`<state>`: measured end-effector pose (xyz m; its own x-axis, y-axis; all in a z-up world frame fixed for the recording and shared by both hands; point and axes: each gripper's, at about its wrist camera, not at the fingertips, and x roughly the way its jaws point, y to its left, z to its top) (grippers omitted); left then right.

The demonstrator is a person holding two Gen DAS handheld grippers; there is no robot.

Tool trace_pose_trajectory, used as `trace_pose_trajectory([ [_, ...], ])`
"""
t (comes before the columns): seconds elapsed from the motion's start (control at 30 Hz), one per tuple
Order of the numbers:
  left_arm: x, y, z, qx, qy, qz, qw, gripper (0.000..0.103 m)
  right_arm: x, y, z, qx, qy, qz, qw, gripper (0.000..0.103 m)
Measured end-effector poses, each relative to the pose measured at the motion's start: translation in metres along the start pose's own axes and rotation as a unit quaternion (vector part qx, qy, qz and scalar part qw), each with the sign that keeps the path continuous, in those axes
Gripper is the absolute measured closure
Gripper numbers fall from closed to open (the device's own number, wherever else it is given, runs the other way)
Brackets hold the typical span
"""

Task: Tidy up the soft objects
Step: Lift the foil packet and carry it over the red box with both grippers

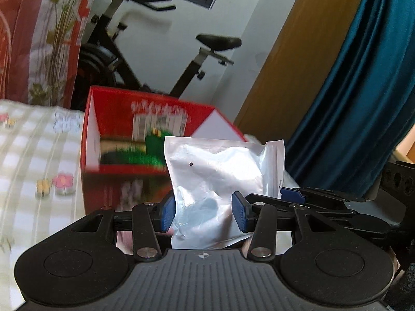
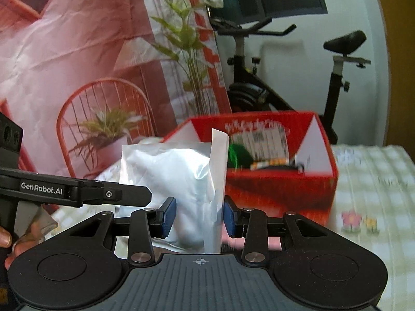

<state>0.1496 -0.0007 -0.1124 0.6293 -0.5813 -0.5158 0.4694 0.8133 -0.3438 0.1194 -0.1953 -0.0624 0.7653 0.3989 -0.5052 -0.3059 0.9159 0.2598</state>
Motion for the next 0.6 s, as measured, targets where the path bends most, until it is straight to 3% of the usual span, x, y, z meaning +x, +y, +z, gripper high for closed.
trace_pose_trajectory([
  [0.3,0.062,0.016,0.073,0.0,-0.009,0.01,0.9999,0.055,0.054,-0.034,0.074,-0.029,-0.005,-0.023,0.999,0.063],
  [0.6,0.114,0.039,0.082,-0.036,0.034,0.037,0.9981,0.055,0.123,-0.07,0.086,-0.01,0.048,-0.044,0.998,0.063],
])
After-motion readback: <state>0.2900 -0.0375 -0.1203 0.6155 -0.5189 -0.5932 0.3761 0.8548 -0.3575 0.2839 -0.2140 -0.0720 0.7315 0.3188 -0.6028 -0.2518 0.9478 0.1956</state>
